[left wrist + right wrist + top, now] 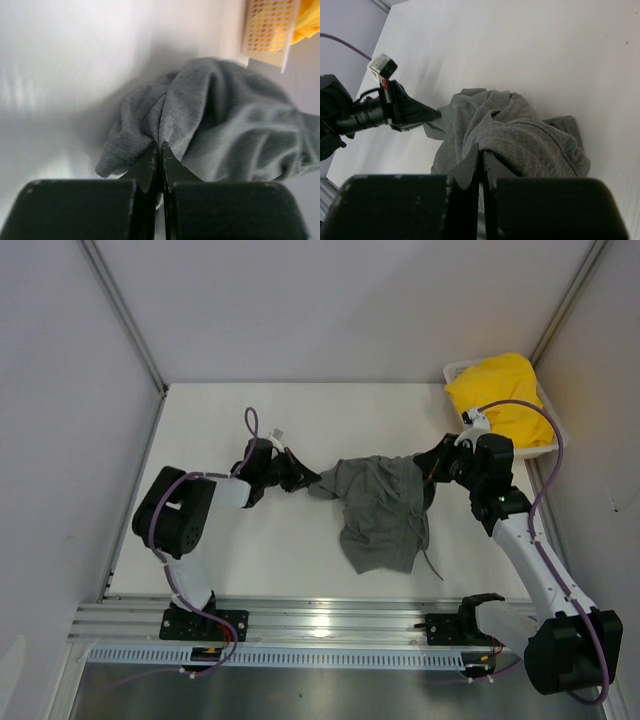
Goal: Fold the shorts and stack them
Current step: Flatten the shorts out
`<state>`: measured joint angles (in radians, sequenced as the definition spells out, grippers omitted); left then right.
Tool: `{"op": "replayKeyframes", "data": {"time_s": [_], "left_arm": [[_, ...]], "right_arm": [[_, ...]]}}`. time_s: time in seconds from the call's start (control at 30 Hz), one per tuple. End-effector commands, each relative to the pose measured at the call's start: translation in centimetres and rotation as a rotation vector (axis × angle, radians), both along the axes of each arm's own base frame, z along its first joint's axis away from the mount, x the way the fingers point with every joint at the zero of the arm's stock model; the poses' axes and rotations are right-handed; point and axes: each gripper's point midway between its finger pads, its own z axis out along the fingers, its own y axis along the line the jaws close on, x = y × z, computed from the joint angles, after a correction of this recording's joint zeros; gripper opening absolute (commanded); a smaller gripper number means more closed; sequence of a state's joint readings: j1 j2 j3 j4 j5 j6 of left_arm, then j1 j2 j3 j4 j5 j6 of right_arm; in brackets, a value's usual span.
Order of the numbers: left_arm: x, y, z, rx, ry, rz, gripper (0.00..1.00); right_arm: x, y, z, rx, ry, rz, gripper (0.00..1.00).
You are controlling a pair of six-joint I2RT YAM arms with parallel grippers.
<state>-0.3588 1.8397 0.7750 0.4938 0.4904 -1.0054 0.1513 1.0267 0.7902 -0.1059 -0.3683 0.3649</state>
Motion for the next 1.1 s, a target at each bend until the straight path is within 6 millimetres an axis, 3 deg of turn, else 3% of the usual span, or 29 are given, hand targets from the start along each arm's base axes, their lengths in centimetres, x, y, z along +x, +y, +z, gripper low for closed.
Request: {"op": "replayKeyframes", "data": {"time_s": [0.0, 0.03, 0.1, 0.13, 0.17, 0.2, 0.23, 0.27, 0.3, 0.33, 0.4, 0.43, 0.47, 0.5, 0.53, 0.57, 0.6, 0.67, 0.7, 0.73, 0.77, 0.8, 0.9, 0.97, 1.0, 1.07], "left_arm": [[3.7, 0.2, 7.7, 0.026, -0.228, -0.012, 0.0], [4.4, 1.1, 10.2, 0.073, -0.265, 0.032, 0.0], [5.9, 2.3, 14.3, 0.17, -0.385, 0.055, 0.0], [6.3, 3.5, 17.5, 0.225, -0.431, 0.108, 0.0], [6.8, 4.1, 20.3, 0.26, -0.507, 0.123, 0.0], [6.8, 4.8, 21.8, 0.285, -0.539, 0.146, 0.0], [5.8, 5.9, 24.8, 0.301, -0.581, 0.179, 0.0], [5.6, 7.4, 26.2, 0.349, -0.622, 0.242, 0.0], [5.0, 8.4, 27.9, 0.359, -0.667, 0.284, 0.0], [2.8, 9.9, 28.8, 0.369, -0.71, 0.325, 0.0], [1.4, 13.0, 30.7, 0.4, -0.763, 0.479, 0.0], [0.4, 13.9, 29.4, 0.413, -0.748, 0.507, 0.0], [-1.4, 15.3, 28.9, 0.415, -0.75, 0.555, 0.0], [-2.2, 15.7, 26.3, 0.429, -0.708, 0.555, 0.0], [-3.0, 15.9, 25.5, 0.391, -0.681, 0.576, 0.0], [-4.4, 16.4, 25.7, 0.354, -0.691, 0.602, 0.0], [-5.3, 16.6, 20.2, 0.383, -0.607, 0.583, 0.0], [-6.5, 17.1, 18.2, 0.354, -0.579, 0.608, 0.0], [-7.8, 17.8, 14.3, 0.384, -0.528, 0.614, 0.07], [-8.2, 18.0, 13.5, 0.384, -0.517, 0.621, 0.15], [-8.8, 18.5, 11.5, 0.412, -0.48, 0.623, 0.3], [-9.3, 18.7, 10.3, 0.432, -0.449, 0.618, 0.64], [-10.5, 19.6, 8.3, 0.465, -0.399, 0.632, 0.9], [-10.8, 19.7, 8.0, 0.475, -0.403, 0.625, 0.91], [-10.9, 19.8, 7.8, 0.484, -0.401, 0.618, 0.92], [-11.1, 19.5, 7.8, 0.483, -0.405, 0.6, 0.93]], "right_arm": [[1.4, 0.7, 3.7, 0.01, -0.078, 0.033, 0.0], [2.1, 0.9, 5.9, 0.012, -0.115, 0.039, 0.0], [3.2, 1.3, 6.6, 0.006, -0.093, 0.059, 0.0], [3.5, 1.9, 9.6, 0.022, -0.149, 0.093, 0.0], [3.6, 2.2, 10.9, 0.028, -0.172, 0.113, 0.0], [3.5, 2.5, 12.3, 0.035, -0.199, 0.13, 0.0], [2.8, 3.1, 13.9, 0.047, -0.241, 0.174, 0.0], [2.2, 3.3, 16.3, 0.047, -0.32, 0.201, 0.0], [1.3, 3.5, 17.5, 0.048, -0.363, 0.216, 0.0], [-0.4, 3.0, 19.3, 0.044, -0.432, 0.2, 0.0], [-1.7, 2.4, 18.4, 0.039, -0.457, 0.179, 0.0], [-3.7, 1.9, 19.0, 0.046, -0.503, 0.161, 0.0], [-3.7, 1.6, 15.8, 0.046, -0.452, 0.144, 0.0], [-4.4, 1.7, 14.4, 0.063, -0.429, 0.144, 0.0], [-5.8, 1.6, 13.9, 0.075, -0.438, 0.152, 0.0], [-6.4, 1.8, 12.1, 0.084, -0.4, 0.161, 0.0], [-6.6, 2.0, 8.3, 0.088, -0.314, 0.159, 0.0], [-8.2, 2.1, 5.7, 0.107, -0.259, 0.144, 0.0], [-8.6, 1.9, 4.1, 0.106, -0.221, 0.123, 0.0], [-8.9, 1.7, 1.3, 0.108, -0.15, 0.092, 0.0], [-9.6, 1.6, 0.1, 0.104, -0.124, 0.08, 0.0], [-9.5, 1.1, -1.1, 0.096, -0.096, 0.048, 0.0], [-10.4, 0.9, -4.7, 0.09, -0.001, 0.027, 0.0], [-10.9, 0.7, -6.8, 0.089, 0.07, 0.007, 0.12], [-11.1, 0.6, -7.5, 0.085, 0.09, 0.005, 0.23], [-11.5, 0.6, -8.2, 0.08, 0.102, 0.011, 0.3]]}}
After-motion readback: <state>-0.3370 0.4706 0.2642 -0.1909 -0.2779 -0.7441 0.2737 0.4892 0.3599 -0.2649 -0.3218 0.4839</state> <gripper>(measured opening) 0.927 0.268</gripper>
